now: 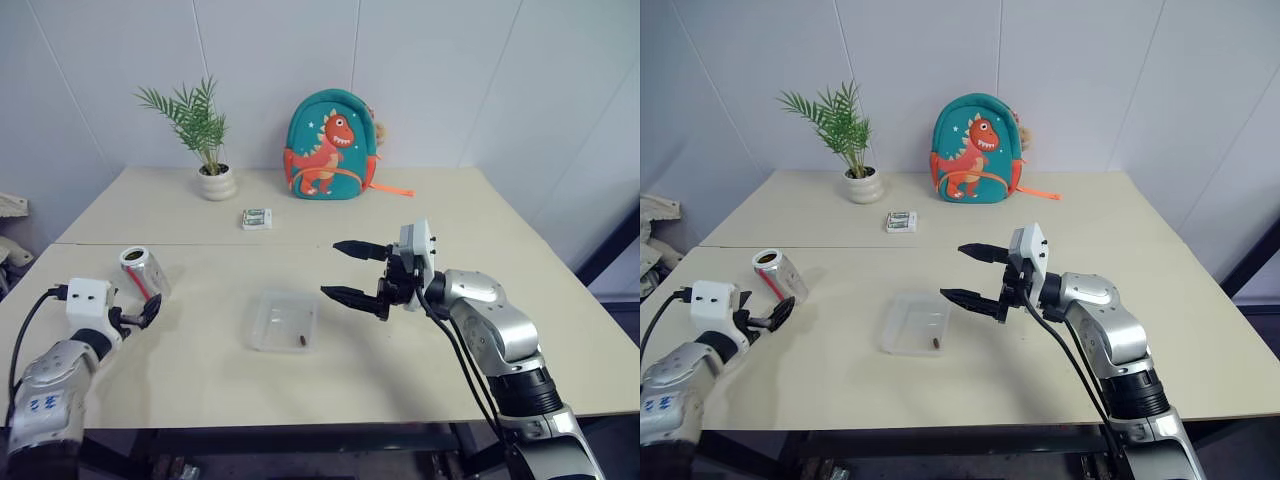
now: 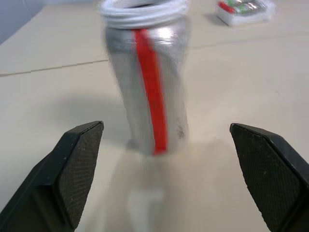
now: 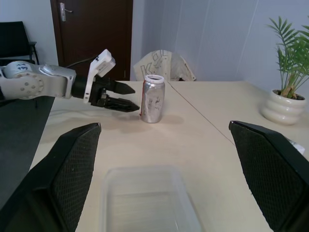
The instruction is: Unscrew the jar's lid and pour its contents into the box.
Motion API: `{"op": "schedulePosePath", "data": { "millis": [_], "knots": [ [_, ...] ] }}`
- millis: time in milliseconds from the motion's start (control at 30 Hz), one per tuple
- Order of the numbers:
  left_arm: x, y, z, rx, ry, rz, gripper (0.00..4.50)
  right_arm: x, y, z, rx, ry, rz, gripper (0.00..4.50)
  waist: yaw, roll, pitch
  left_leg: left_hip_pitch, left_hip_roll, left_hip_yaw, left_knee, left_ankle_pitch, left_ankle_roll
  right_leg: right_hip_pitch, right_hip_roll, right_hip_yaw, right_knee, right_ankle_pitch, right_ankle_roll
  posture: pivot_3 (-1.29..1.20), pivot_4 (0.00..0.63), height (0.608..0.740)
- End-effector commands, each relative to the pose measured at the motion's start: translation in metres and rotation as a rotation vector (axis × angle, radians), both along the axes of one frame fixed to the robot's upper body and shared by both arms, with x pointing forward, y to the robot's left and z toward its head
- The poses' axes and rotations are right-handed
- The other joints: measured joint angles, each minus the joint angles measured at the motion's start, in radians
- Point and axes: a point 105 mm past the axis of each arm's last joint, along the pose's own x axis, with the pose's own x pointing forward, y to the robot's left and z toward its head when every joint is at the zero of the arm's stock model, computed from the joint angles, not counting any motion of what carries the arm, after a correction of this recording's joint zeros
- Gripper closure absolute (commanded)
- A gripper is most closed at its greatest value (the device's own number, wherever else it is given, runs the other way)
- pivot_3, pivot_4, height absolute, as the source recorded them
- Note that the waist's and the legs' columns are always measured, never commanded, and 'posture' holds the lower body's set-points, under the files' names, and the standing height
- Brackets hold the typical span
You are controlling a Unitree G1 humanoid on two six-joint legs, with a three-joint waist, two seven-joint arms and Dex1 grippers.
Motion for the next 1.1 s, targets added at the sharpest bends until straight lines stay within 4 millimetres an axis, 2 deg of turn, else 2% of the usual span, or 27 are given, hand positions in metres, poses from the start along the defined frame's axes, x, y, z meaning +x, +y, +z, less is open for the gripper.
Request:
{"op": "schedulePosePath", "data": {
  "millis": [33,67,100,267,500,900,1100],
  "knots": [
    [-0.019,-0.030,0.037,0.111,-0.061,-0.233,0.02,-0.009,-0.008,0.009,-0.020,-0.046,0.019,0.00,0.001,0.000,0.000,0.000,0.001,0.000,0.000,0.000,0.000,0.000,0.000,0.000,-0.001,0.000,-0.001,0.00,0.150,0.740],
    [-0.024,-0.037,0.040,0.131,-0.059,-0.290,0.02,-0.010,-0.010,0.008,-0.028,-0.046,0.021,0.00,0.004,0.000,0.000,0.000,0.001,0.001,-0.001,0.000,0.000,0.000,0.000,0.000,-0.003,-0.002,-0.004,0.00,0.150,0.740],
    [-0.027,-0.043,0.043,0.157,-0.060,-0.335,0.02,-0.010,-0.012,0.009,-0.036,-0.048,0.023,0.00,0.005,0.000,0.000,0.000,0.001,0.001,-0.001,0.000,0.000,0.000,0.000,0.000,-0.003,-0.009,-0.017,0.00,0.150,0.740],
    [-0.038,-0.069,0.059,0.193,-0.088,-0.545,0.02,-0.014,-0.020,0.011,-0.080,-0.066,0.032,0.00,0.003,0.000,0.000,0.000,0.001,0.002,-0.001,-0.001,0.001,0.000,-0.001,0.000,-0.004,-0.009,-0.018,0.00,0.150,0.740],
    [-0.043,-0.098,0.059,0.207,-0.040,-0.762,0.02,-0.014,-0.030,0.009,-0.108,-0.065,0.008,0.00,0.001,0.000,0.000,0.000,0.004,0.004,-0.001,-0.002,0.002,0.000,0.003,0.002,-0.005,-0.009,-0.018,0.00,0.150,0.740],
    [-0.033,-0.112,0.076,0.210,-0.074,-0.832,0.02,-0.021,-0.054,0.002,-0.193,-0.039,-0.058,0.00,0.001,0.000,0.000,0.000,0.008,0.005,0.001,-0.004,0.000,0.000,0.009,0.003,-0.004,-0.009,-0.017,0.00,0.150,0.740],
    [-0.035,-0.115,0.073,0.192,-0.056,-0.850,0.02,-0.029,-0.054,-0.009,-0.203,0.010,-0.068,0.00,0.000,0.000,0.000,0.000,0.009,0.006,0.001,-0.005,0.000,0.000,0.010,0.003,-0.004,-0.008,-0.015,0.00,0.150,0.740]
  ]
}}
